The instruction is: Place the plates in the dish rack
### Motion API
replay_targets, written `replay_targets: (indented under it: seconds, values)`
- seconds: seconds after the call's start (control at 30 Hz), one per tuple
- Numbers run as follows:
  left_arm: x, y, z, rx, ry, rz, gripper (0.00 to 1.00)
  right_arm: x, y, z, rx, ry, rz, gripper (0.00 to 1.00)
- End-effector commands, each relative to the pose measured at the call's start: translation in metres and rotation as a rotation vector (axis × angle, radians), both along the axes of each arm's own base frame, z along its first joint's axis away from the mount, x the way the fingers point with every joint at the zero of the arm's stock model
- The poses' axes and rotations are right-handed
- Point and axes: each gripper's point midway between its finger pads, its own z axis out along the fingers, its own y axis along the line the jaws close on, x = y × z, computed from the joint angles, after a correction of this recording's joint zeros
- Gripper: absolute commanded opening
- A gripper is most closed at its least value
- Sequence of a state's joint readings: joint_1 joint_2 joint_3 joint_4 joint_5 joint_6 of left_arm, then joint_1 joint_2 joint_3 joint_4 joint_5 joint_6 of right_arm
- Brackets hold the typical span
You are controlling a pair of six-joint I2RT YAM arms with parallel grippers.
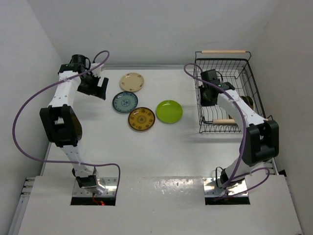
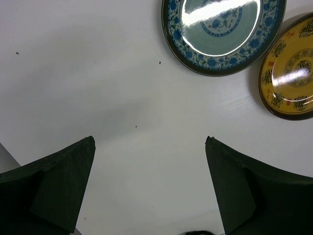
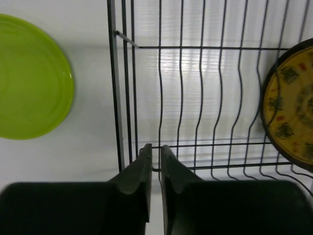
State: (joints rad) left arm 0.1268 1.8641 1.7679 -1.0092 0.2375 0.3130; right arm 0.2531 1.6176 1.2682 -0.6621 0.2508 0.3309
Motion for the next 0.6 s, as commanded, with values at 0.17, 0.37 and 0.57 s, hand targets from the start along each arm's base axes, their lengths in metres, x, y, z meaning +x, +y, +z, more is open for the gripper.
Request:
replay_targets:
  seconds: [0.17, 0.37, 0.57]
  values:
    - [-0.001, 0.008, -0.009, 0.012, 0.022, 0.032, 0.99, 0.037, 0.012, 0.146, -0.019, -0.402, 0.038, 0.77]
    - [0.006, 0.009, -0.01, 0.003, 0.025, 0.071, 0.99, 0.032, 0.138, 0.137, 0.161, -0.439, 0.238, 0.65]
    - [-0.005, 0.013, -0.021, 0.045, 0.066, 0.084, 0.99, 0.026, 0.192, 0.057, 0.404, -0.246, -0.02, 0.62]
